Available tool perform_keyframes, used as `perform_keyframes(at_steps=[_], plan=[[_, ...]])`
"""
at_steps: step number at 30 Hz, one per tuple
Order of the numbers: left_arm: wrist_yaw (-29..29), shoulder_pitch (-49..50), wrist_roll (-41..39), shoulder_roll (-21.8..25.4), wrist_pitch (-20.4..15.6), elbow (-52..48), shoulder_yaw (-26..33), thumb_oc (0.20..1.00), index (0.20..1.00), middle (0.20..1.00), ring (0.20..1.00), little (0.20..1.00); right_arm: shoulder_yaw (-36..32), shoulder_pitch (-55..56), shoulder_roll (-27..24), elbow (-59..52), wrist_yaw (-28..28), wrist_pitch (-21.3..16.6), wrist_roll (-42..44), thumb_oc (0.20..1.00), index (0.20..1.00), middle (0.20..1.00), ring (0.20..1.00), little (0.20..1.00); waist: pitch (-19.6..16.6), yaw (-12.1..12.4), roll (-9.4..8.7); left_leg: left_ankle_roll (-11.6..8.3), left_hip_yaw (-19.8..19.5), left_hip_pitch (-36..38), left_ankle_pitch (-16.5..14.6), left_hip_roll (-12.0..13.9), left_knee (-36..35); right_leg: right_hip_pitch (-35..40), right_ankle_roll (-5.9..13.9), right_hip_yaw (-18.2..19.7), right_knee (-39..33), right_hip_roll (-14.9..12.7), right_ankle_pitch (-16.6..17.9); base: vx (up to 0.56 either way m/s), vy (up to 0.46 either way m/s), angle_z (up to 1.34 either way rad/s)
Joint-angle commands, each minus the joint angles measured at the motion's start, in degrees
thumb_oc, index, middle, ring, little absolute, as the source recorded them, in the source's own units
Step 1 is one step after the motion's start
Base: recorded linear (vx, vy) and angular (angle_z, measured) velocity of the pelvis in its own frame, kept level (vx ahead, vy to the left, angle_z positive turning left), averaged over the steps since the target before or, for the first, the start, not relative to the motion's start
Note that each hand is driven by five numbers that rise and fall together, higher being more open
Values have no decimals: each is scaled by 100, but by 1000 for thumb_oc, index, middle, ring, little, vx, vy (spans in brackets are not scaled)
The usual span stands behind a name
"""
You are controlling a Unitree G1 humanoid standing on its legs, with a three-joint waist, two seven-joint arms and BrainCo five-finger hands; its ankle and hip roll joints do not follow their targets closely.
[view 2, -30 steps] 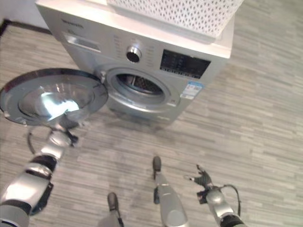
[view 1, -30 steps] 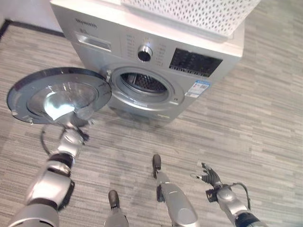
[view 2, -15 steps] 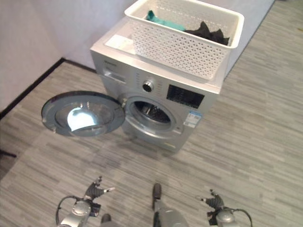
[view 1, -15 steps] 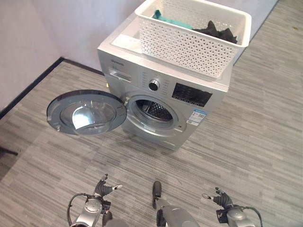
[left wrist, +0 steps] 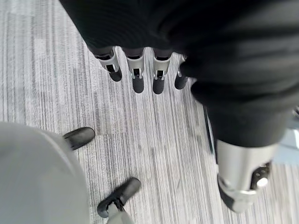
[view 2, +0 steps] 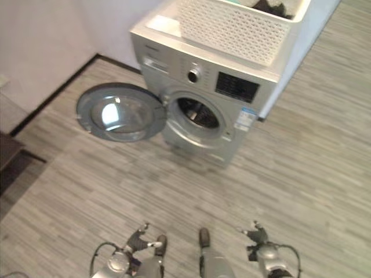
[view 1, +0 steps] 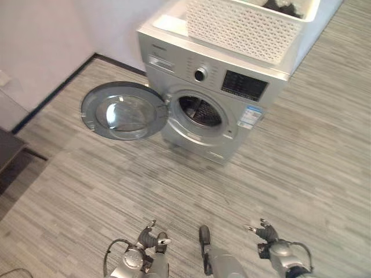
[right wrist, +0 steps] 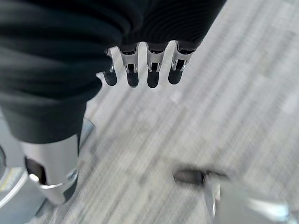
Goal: Grab the laundry basket,head to the washer,open it,put in the laundry and shut it.
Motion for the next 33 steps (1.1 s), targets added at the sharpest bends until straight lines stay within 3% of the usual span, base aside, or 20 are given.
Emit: perform_keyframes(at_steps=[1, 10, 22, 26, 33], plan=[[70, -97, 123, 301, -209, -172, 180, 1000, 1000, 1000, 1000, 1000, 162, 202, -76, -328, -33, -71, 95, 1000, 1000, 1000, 1000, 1000, -75, -115, -251, 8, -268, -521, -372, -171, 503, 785, 659, 179, 11, -681, 129, 71, 115, -70], [156, -189, 218, 249, -221, 215, 212, 1000, 1000, 1000, 1000, 1000, 267, 118, 29, -257, -3, -28, -34, 1000, 1000, 1000, 1000, 1000, -173, -112, -238, 88, -196, -437, -543, -286, 634, 903, 694, 23, -35, -826, 159, 27, 11, -3], [175, -255, 92, 143, -230, 260, 200, 1000, 1000, 1000, 1000, 1000, 325, 136, 66, -213, -8, -83, 12, 1000, 1000, 1000, 1000, 1000, -290, -134, -304, -44, -331, -419, -605, -199, 795, 1042, 631, -28, -218, -738, 82, 21, -29, 1], [142, -225, 141, 233, -237, 83, 194, 1000, 1000, 1000, 1000, 1000, 151, 149, 48, -139, -39, -72, 89, 1000, 1000, 1000, 1000, 1000, -265, -100, -305, 74, -392, -569, -829, -332, 1166, 1114, 676, -3, -146, -830, 71, 45, 89, 16], [229, -228, -55, 370, -459, -38, 294, 1000, 1000, 1000, 1000, 1000, 100, 65, 179, -78, -94, -142, 184, 1000, 1000, 1000, 1000, 1000, -206, -19, -285, 170, -332, -571, -925, -408, 1249, 968, 744, -19, 167, -956, 155, 2, 51, 1]])
